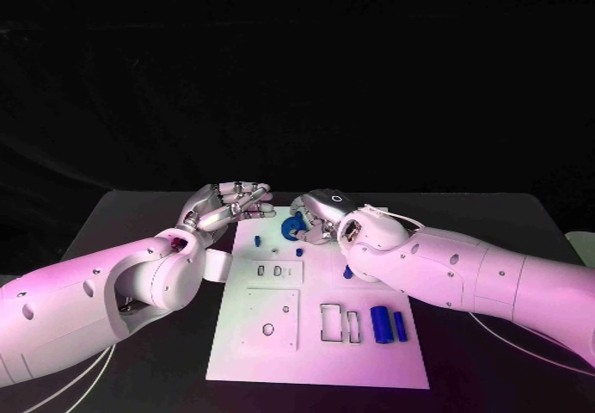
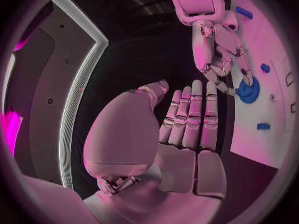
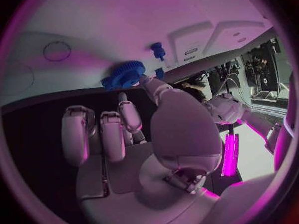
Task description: Assemble the parts on the task board
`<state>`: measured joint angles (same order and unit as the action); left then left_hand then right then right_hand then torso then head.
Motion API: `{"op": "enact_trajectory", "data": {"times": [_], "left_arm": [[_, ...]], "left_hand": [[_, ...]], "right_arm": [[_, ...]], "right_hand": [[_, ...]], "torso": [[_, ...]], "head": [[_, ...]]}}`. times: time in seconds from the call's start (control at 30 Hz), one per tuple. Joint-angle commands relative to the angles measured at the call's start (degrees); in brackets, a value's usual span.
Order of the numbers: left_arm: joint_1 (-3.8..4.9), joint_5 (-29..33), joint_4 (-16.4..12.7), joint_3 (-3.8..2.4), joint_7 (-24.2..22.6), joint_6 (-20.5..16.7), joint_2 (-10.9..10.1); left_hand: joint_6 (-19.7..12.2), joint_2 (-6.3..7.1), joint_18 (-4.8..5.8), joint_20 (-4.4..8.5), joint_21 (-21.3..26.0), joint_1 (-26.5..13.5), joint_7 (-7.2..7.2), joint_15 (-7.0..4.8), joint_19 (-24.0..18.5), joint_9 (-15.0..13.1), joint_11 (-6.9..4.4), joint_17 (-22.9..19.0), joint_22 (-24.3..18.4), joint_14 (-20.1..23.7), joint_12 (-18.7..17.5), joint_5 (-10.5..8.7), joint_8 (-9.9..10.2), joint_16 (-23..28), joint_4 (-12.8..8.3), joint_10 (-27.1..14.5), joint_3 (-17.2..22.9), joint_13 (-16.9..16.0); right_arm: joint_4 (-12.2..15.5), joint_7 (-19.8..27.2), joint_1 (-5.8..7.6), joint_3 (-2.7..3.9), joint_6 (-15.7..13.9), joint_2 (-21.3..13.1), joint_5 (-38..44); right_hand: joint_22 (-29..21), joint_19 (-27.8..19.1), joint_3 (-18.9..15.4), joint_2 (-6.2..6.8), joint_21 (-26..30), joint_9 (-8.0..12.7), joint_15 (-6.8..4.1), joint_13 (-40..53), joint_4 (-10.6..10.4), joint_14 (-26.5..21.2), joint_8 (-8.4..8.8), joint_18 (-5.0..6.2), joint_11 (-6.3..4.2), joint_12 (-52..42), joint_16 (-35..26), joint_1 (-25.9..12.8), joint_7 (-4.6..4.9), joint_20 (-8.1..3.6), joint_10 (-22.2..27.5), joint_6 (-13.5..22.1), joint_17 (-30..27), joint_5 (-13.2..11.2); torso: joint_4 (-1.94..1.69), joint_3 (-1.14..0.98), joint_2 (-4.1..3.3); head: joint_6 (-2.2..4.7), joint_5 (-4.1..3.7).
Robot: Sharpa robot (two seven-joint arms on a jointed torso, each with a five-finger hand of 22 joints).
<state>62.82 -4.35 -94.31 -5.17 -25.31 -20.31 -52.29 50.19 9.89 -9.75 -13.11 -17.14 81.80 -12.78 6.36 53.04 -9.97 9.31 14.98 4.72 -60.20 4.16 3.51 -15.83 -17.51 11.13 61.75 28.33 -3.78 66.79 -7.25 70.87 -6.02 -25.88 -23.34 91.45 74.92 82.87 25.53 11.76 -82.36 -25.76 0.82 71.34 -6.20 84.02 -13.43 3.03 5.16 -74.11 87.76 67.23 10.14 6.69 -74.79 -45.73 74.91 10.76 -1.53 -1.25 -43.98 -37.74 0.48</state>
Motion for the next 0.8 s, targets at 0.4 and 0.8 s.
{"op": "enact_trajectory", "data": {"times": [0.4,0.8], "left_arm": [[0.07,0.1,-0.2,-0.05,-0.2,0.5,-0.1],[0.07,0.1,-0.2,-0.05,-0.2,0.5,-0.2]], "left_hand": [[-0.1,-0.09,-0.78,-0.12,0.3,-0.4,-0.23,0.25,0.4,0.1,0.29,0.1,-0.1,0.0,-0.3,-0.26,0.4,0.2,0.0,0.1,0.2,0.0],[-0.1,-0.08,-0.78,-0.12,0.3,-0.4,-0.24,0.26,0.4,0.1,0.3,0.1,-0.1,0.0,-0.4,-0.25,0.5,0.2,0.0,0.1,0.2,0.0]], "right_arm": [[-0.2,1.1,-0.09,-0.01,5.3,-0.4,-2.8],[-0.3,0.7,-0.1,-0.02,7.7,-0.8,-3.7]], "right_hand": [[5.2,-0.4,-2.8,-0.99,0.9,-0.2,0.23,0.5,-4.5,4.5,0.28,-0.22,0.06,-0.4,0.2,-4.9,-0.19,0.49,0.2,-0.9,8.7,3.1],[5.3,-0.3,-3.3,-1.4,0.8,-0.3,0.13,0.7,-5.6,4.5,0.36,-0.24,-0.03,-0.7,0.2,-5.9,-0.28,0.38,-0.1,-1.1,8.8,3.9]], "torso": [[0.09,-0.05,0.02],[0.11,-0.07,0.01]], "head": [[-0.23,0.13],[-0.24,0.13]]}}
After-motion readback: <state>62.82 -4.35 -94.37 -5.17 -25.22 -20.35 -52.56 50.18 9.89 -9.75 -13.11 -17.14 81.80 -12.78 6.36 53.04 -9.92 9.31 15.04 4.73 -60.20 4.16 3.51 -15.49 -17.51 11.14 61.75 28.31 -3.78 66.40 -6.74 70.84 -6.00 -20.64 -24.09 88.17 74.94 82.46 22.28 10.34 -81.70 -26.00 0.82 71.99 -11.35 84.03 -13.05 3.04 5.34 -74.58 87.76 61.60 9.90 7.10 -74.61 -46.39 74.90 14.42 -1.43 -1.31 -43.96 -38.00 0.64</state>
